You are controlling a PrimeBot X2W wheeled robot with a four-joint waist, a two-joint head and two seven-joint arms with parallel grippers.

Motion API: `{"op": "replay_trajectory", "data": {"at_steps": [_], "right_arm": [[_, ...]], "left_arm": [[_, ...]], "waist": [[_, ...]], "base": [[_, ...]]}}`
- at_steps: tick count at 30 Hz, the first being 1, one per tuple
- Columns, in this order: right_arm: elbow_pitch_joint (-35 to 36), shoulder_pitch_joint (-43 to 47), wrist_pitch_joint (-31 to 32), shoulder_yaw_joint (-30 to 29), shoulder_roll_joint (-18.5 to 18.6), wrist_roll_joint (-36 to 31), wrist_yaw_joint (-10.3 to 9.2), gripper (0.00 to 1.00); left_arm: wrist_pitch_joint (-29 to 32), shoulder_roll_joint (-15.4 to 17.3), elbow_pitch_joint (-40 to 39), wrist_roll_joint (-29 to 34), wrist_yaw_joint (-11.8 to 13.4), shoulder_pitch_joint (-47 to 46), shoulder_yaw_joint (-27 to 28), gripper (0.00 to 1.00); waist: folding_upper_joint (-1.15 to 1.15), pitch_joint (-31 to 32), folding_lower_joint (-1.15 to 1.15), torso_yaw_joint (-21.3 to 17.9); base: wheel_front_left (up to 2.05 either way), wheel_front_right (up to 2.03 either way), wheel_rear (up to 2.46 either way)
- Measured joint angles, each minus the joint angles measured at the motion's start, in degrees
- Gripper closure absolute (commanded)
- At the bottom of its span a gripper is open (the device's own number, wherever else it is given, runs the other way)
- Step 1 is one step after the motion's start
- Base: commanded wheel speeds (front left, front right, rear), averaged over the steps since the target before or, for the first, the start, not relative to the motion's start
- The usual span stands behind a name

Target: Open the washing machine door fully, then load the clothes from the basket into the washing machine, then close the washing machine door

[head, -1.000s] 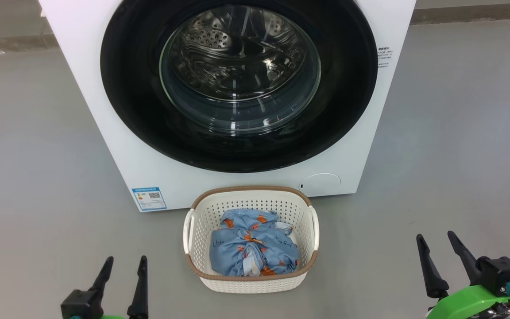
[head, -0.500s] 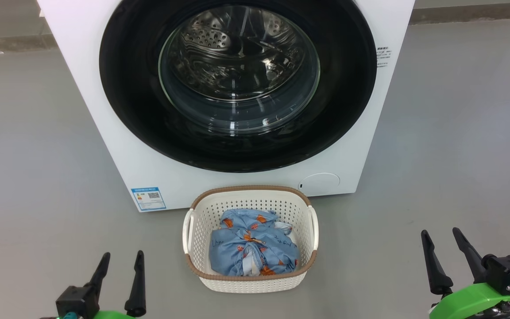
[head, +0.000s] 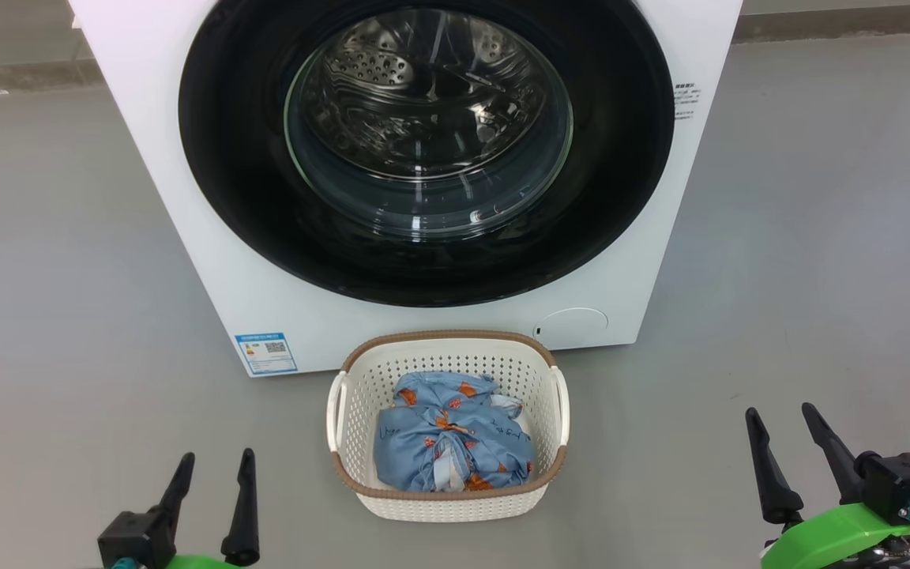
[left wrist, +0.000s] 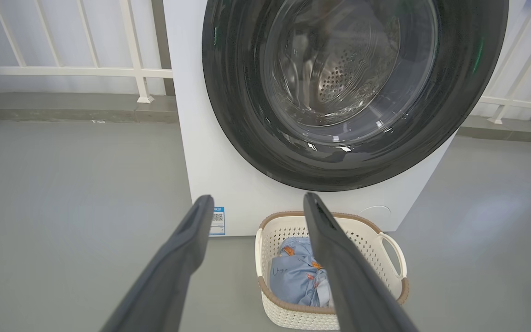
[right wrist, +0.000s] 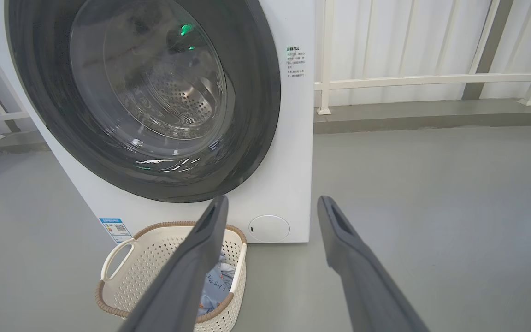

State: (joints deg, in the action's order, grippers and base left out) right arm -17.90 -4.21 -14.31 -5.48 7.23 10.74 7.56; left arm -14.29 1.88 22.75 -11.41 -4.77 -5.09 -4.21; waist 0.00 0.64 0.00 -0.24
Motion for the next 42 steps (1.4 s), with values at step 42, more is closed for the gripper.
{"op": "replay_trajectory", "data": {"at_steps": [42], "right_arm": [[-0.65, -0.02, 0.0, 0.4, -0.03, 0.42, 0.0, 0.0]], "left_arm": [[0.0, 0.05, 0.18, 0.22, 0.56, -0.2, -0.15, 0.0]], "waist": [[0.0, -0.41, 0.0, -0.09]], "base": [[0.82, 0.29, -1.12]]}}
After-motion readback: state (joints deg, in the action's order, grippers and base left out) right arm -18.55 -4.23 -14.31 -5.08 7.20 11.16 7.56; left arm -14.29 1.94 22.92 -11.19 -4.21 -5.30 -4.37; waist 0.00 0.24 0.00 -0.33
